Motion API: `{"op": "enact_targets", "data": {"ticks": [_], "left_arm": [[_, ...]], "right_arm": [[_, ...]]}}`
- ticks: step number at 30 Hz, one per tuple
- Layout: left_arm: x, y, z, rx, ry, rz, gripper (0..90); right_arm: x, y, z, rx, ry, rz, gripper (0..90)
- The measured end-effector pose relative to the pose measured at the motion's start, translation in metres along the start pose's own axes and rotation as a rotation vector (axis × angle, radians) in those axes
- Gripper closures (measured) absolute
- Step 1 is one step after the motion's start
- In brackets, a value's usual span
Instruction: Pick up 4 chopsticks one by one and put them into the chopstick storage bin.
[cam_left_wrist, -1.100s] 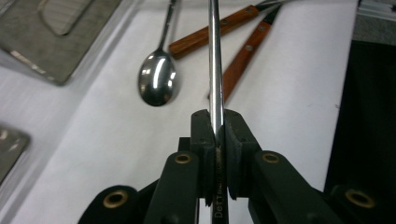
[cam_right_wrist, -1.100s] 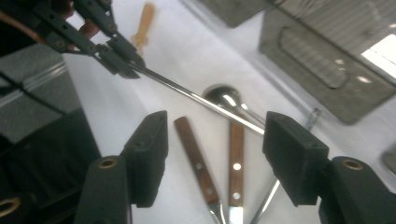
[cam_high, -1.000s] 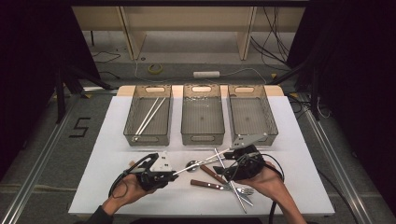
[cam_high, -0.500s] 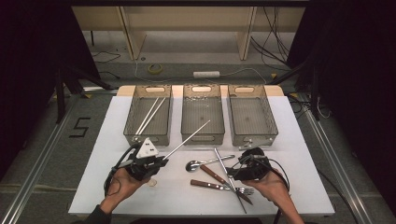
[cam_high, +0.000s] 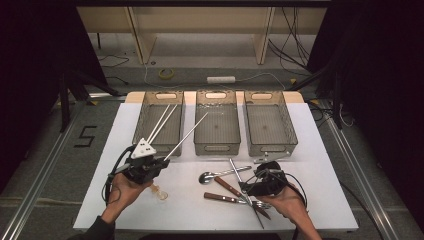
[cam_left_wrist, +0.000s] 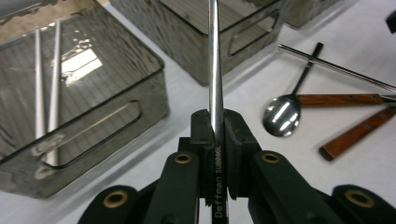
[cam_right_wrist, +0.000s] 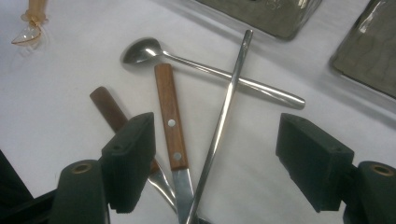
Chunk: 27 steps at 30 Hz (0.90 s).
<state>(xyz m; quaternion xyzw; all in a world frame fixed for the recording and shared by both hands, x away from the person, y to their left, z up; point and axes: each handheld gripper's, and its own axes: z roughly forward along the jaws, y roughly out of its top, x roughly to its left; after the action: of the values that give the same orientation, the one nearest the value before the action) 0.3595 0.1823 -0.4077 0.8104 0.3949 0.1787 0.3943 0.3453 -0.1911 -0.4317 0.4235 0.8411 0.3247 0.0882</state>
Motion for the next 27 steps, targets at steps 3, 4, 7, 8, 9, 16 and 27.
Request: {"op": "enact_targets", "data": {"ticks": [3, 4, 7, 8, 9, 16, 27], "left_arm": [[0.01, 0.002, 0.001, -0.005, 0.015, -0.024, 83.4], [0.013, 0.003, 0.001, -0.013, 0.021, -0.037, 83.4], [0.022, 0.005, 0.001, -0.018, 0.036, -0.059, 83.4], [0.024, 0.006, 0.002, -0.022, 0.041, -0.068, 83.4], [0.028, 0.007, 0.002, -0.023, 0.047, -0.071, 83.4], [0.046, 0.015, 0.009, -0.026, 0.083, -0.118, 83.4], [0.069, 0.025, 0.02, -0.021, 0.125, -0.17, 83.4]], "right_arm": [[0.001, -0.001, 0.0, 0.002, -0.002, -0.002, 29.6], [0.001, -0.001, 0.0, 0.002, -0.001, -0.001, 29.6], [0.001, -0.002, 0.0, -0.004, -0.001, -0.002, 29.6], [0.001, -0.003, 0.0, -0.007, 0.002, -0.001, 29.6], [0.001, -0.003, 0.0, -0.01, 0.004, 0.0, 29.6], [0.003, -0.006, 0.001, -0.008, 0.013, -0.006, 29.6], [0.005, -0.009, 0.0, -0.004, 0.021, -0.008, 29.6]]}}
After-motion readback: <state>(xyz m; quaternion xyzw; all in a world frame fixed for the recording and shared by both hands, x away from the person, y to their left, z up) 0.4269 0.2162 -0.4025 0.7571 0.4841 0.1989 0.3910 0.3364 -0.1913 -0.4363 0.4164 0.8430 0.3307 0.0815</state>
